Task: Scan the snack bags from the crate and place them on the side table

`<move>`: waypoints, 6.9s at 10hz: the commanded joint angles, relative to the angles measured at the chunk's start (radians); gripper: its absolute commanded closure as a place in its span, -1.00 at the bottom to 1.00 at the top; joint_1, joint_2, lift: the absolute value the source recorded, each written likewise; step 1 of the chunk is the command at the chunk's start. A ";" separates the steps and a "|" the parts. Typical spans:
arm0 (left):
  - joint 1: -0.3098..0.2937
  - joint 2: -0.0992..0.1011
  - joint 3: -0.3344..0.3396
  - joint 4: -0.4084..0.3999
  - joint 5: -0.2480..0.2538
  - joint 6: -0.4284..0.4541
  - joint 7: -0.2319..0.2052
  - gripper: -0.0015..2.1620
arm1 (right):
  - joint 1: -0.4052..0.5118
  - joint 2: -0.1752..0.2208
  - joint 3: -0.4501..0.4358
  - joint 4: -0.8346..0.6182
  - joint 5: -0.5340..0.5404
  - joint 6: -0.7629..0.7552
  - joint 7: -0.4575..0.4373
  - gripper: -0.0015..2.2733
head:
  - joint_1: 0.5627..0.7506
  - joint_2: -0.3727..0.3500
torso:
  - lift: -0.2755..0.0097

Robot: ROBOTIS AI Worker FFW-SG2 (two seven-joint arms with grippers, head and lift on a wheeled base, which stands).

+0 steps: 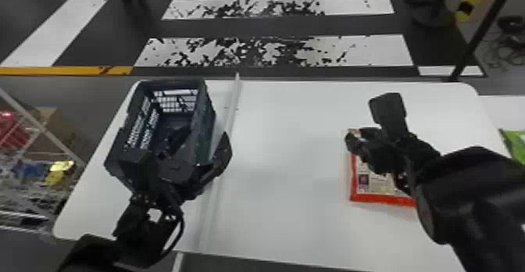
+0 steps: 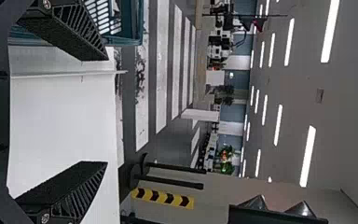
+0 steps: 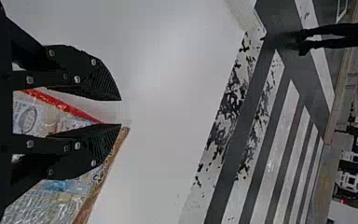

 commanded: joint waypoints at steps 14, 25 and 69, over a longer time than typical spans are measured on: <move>-0.004 0.005 -0.010 0.002 0.000 0.003 0.000 -0.93 | 0.178 -0.070 -0.464 -0.073 -0.103 0.172 -0.003 -0.93 | 0.41 -0.51 | 0.58; -0.004 0.002 -0.008 0.011 0.000 0.000 0.000 -0.93 | 0.092 -0.100 -0.448 0.046 -0.091 0.190 0.031 0.99 | 0.41 -0.54 | 0.58; 0.002 -0.001 -0.010 0.000 0.000 0.003 0.000 -0.93 | 0.133 -0.104 -0.395 -0.113 -0.162 0.254 -0.003 -0.85 | 0.41 -0.42 | 0.58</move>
